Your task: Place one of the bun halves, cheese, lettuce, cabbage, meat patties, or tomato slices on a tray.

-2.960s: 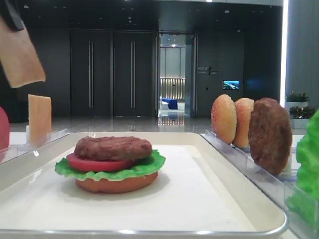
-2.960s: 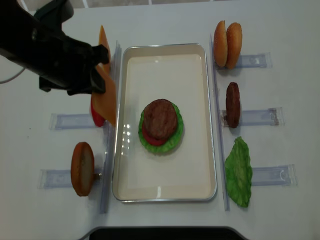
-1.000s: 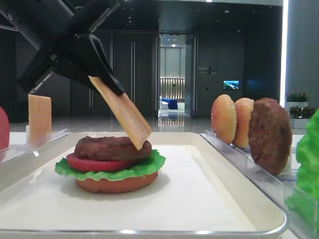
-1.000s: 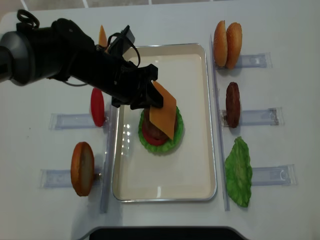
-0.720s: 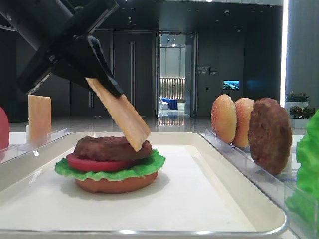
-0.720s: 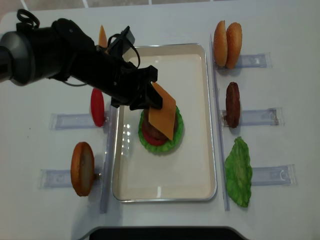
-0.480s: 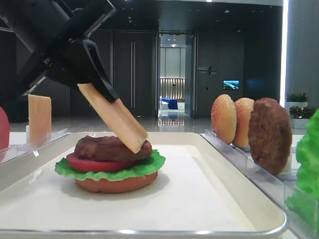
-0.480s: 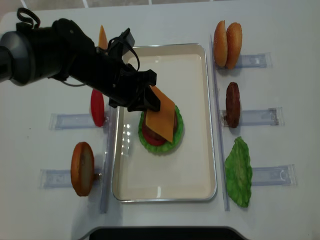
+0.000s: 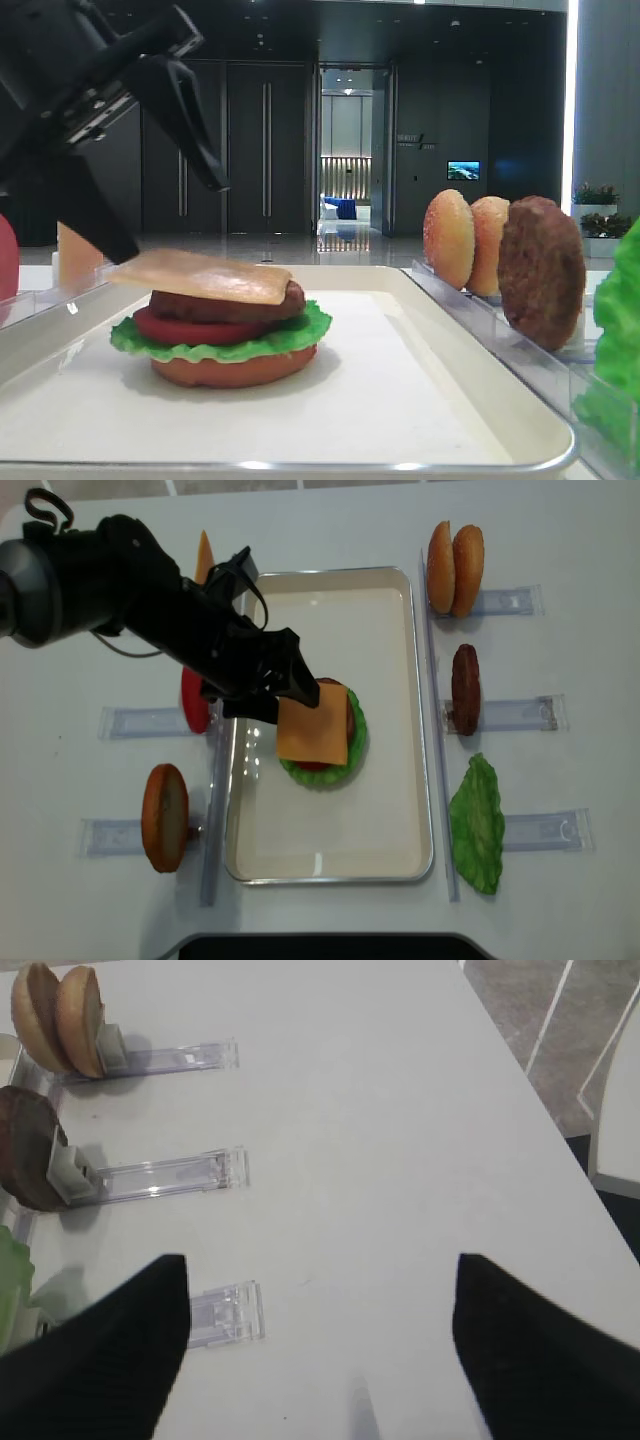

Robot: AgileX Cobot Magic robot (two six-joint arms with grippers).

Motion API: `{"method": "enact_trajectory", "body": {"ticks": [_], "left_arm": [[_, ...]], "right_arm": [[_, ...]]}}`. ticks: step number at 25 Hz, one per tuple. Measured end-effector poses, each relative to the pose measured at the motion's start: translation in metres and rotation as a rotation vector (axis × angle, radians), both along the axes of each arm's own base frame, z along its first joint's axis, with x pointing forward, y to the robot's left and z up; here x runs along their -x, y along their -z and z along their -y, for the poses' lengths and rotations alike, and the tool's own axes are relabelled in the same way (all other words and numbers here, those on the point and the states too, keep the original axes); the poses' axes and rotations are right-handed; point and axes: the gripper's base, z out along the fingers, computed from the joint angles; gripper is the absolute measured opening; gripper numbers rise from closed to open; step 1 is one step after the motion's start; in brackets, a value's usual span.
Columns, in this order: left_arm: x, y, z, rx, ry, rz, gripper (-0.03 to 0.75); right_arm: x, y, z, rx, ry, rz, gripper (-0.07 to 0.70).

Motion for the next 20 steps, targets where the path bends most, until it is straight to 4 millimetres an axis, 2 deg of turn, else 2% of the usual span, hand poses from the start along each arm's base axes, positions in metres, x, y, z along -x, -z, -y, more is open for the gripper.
{"method": "enact_trajectory", "body": {"ticks": [2, 5, 9, 14, 17, 20], "left_arm": [[-0.002, -0.006, -0.017, -0.019, -0.023, -0.002, 0.609], [-0.003, -0.029, -0.034, -0.035, -0.062, 0.055, 0.617], [-0.001, -0.063, -0.039, -0.070, -0.067, 0.131, 0.618], [-0.009, -0.098, -0.043, -0.128, -0.079, 0.156, 0.618], [-0.013, -0.115, -0.051, -0.223, -0.107, 0.164, 0.618], [-0.012, -0.121, -0.066, -0.398, -0.119, 0.146, 0.613]], "right_arm": [[0.000, 0.000, 0.000, 0.000, 0.000, 0.000, 0.518], [0.000, 0.000, 0.000, 0.000, 0.000, 0.000, 0.518], [0.000, 0.000, 0.000, 0.000, 0.000, 0.000, 0.518], [0.000, 0.000, 0.000, 0.000, 0.000, 0.000, 0.518], [0.000, 0.000, 0.000, 0.000, 0.000, 0.000, 0.518], [0.000, 0.000, 0.000, 0.000, 0.000, 0.000, 0.518]]}}
